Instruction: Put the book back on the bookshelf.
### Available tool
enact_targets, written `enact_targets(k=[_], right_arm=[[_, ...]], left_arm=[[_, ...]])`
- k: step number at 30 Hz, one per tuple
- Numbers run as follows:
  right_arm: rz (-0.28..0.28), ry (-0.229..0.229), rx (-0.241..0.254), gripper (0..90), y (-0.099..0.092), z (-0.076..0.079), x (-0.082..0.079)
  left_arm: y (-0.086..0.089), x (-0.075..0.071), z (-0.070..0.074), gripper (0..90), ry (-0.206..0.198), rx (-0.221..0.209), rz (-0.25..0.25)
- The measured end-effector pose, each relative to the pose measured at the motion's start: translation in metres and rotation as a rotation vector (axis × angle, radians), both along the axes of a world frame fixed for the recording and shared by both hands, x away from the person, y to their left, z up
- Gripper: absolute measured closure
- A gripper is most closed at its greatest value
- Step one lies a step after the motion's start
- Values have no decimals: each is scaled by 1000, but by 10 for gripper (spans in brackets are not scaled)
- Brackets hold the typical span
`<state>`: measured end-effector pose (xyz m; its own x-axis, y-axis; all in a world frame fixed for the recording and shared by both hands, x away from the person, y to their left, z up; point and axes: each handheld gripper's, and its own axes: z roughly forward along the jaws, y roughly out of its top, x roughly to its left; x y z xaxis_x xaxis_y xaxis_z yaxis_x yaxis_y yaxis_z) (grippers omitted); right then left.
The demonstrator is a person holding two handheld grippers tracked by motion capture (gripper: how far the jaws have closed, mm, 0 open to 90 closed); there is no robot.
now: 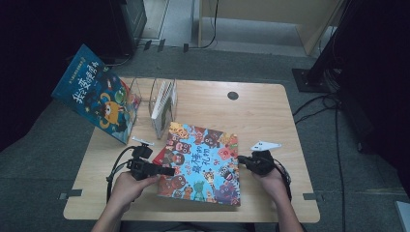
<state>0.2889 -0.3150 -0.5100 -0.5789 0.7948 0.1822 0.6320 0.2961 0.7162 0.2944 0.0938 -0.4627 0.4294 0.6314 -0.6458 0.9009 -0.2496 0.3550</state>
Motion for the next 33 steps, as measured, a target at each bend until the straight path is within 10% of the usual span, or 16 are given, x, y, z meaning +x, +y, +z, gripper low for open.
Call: enact_targets(k=[8,19,33], right_arm=[[2,-16,20,900,0,-2,-1],[5,-12,29,900,-2,-3,0],[41,-3,46,900,3,-4,-2]], left_arm=[[-2,10,-9,478,25,53,-7],[-2,16,-7,507,54,-28,-2],[-13,27,50,607,-44,13,-71]])
